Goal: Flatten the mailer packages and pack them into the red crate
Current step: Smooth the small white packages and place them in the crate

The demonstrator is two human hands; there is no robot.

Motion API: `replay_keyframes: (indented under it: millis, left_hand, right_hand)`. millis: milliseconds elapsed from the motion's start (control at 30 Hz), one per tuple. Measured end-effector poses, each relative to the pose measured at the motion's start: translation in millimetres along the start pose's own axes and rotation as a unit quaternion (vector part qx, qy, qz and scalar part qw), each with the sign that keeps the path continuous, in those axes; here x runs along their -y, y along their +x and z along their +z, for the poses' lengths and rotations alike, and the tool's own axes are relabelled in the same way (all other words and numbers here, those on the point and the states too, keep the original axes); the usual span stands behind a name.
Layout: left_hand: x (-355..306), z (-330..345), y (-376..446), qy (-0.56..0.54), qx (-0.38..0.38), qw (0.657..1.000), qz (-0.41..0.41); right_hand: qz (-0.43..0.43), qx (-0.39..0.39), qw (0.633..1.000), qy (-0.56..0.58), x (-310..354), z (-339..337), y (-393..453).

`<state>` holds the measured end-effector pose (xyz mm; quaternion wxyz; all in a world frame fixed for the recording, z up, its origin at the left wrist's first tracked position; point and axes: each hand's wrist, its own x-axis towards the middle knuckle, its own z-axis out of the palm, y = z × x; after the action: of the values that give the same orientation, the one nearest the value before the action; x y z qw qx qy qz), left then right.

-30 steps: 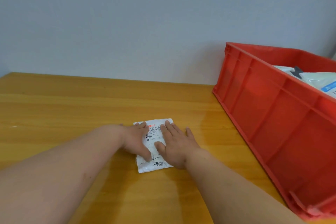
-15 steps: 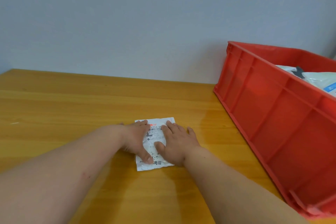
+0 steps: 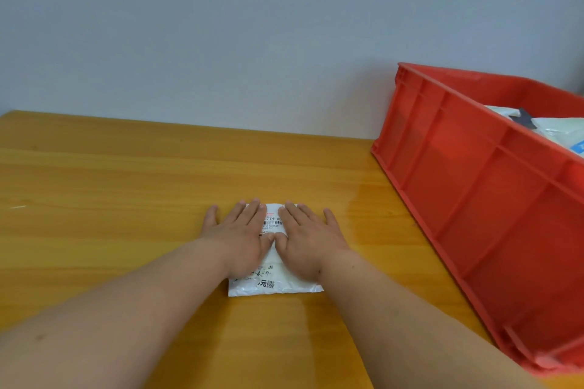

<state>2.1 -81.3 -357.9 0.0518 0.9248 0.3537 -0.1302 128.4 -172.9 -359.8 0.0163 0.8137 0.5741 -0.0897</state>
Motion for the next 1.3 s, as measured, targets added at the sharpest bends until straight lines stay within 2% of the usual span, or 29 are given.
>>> replay_keyframes:
  millis: [167,300,467,733,967,1300]
  left_hand:
    - [-0.7,1.9,-3.1,0.006,-0.014,1.000,-0.001]
    - [3.4,-3.5,-3.0,0.003,0.001,1.000,-0.002]
    - [11.8,-17.3,-12.2,-0.012,-0.048,0.999,-0.010]
    - [-11.7,-4.8,-31.6,0.014,0.020,0.999,0.023]
    - [-14.4,12.5,-37.4,-0.012,-0.016,1.000,0.020]
    - [-14.4,14.6,-36.8,0.008,-0.015,1.000,0.018]
  right_hand:
    - [0.007,-0.011,1.000,0.003,1.5,2.2,-1.8]
    - [0.003,0.018,1.000,-0.006,1.9,-4.1,-3.2]
    - [0.019,-0.008,1.000,0.024,-8.6,-19.3,-9.5]
    - [-0.015,0.045,0.999,-0.007,-1.6,-3.5,-37.4]
    - [-0.011,0.032,0.999,-0.018,-1.8,4.1,-43.7]
    - [-0.002,0.026,1.000,-0.013,0.2,8.4,-43.8]
